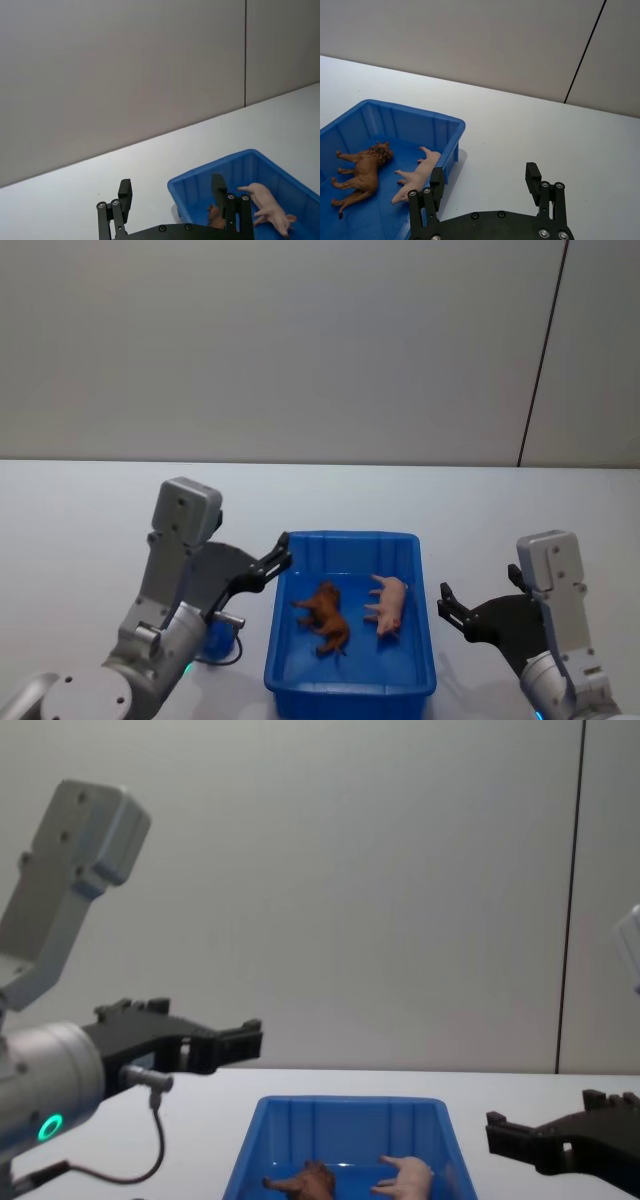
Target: Pick up the two dolls from the table and place them into the box.
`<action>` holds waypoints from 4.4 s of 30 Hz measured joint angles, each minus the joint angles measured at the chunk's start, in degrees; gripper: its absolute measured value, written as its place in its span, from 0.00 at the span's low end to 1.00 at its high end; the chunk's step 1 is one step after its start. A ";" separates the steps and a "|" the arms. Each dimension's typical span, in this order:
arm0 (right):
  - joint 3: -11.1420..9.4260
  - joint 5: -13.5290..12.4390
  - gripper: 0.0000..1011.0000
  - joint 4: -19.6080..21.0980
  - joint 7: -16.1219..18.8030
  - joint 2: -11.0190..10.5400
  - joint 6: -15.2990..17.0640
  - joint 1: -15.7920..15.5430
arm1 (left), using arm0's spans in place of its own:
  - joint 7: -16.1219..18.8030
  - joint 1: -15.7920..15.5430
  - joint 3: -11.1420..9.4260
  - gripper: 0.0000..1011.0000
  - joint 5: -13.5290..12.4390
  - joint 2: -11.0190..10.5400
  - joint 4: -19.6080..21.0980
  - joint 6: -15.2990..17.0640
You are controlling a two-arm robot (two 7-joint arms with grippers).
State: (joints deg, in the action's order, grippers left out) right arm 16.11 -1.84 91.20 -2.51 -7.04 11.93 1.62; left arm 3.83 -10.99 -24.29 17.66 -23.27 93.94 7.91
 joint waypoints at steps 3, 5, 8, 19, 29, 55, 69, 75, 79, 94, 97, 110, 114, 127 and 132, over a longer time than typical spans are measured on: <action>-0.02 -0.02 0.99 0.04 -0.05 -0.02 0.00 -0.04 | 1.10 0.79 0.45 0.99 1.64 -0.48 -0.05 1.00; -0.03 -0.02 0.99 0.06 -0.08 -0.02 0.00 -0.05 | 1.43 1.04 0.61 0.99 2.20 -0.64 -0.11 1.34; -0.05 -0.05 0.99 0.09 -0.11 -0.04 0.00 -0.06 | 2.16 1.61 0.99 0.99 3.50 -0.99 -0.42 2.25; -0.09 -0.06 0.99 0.17 -0.17 -0.09 0.00 -0.12 | 3.17 2.60 1.81 0.99 6.08 -1.44 -1.97 4.94; -0.09 -0.06 0.99 0.20 -0.22 -0.10 0.00 -0.14 | 3.37 2.67 2.27 0.99 7.32 -1.26 -4.14 7.63; -0.08 -0.05 0.99 0.19 -0.20 -0.10 0.00 -0.14 | 0.69 0.89 2.63 0.75 7.83 0.68 -10.43 10.70; -0.08 -0.06 0.99 0.19 -0.20 -0.10 0.01 -0.14 | -0.48 0.11 2.72 0.31 7.82 1.62 -12.93 11.49; -0.08 -0.05 0.99 0.19 -0.20 -0.10 0.00 -0.14 | -0.53 0.03 2.76 0.26 7.42 1.80 -13.10 11.73; -0.08 -0.06 0.99 0.19 -0.20 -0.10 0.01 -0.14 | -0.55 0.05 2.80 0.23 6.86 1.82 -12.71 11.59; -0.09 -0.06 0.99 0.19 -0.21 -0.10 0.01 -0.14 | -2.48 0.43 3.21 0.15 2.91 0.91 -6.61 8.09; -0.08 -0.06 0.99 0.19 -0.20 -0.10 0.00 -0.14 | -3.72 0.42 3.31 0.14 2.18 0.66 -5.23 7.24; -0.08 -0.06 0.99 0.19 -0.20 -0.10 0.01 -0.14 | -12.02 -0.32 3.50 0.07 1.35 0.22 -2.03 4.00; -0.08 -0.06 0.99 0.19 -0.21 -0.10 0.01 -0.14 | -15.36 -0.83 3.42 0.07 1.72 0.39 -1.91 3.27; -0.08 -0.06 0.99 0.19 -0.21 -0.10 0.01 -0.14 | -25.56 -2.65 2.58 0.26 3.34 1.68 -3.58 2.03; -0.08 -0.06 0.99 0.19 -0.21 -0.10 0.00 -0.14 | -28.19 -3.23 2.14 0.43 3.93 2.29 -4.37 1.81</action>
State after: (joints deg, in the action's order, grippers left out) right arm 16.03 -1.89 91.38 -2.72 -7.13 11.93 1.48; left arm -24.36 -14.22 -22.15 21.59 -20.99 89.57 9.72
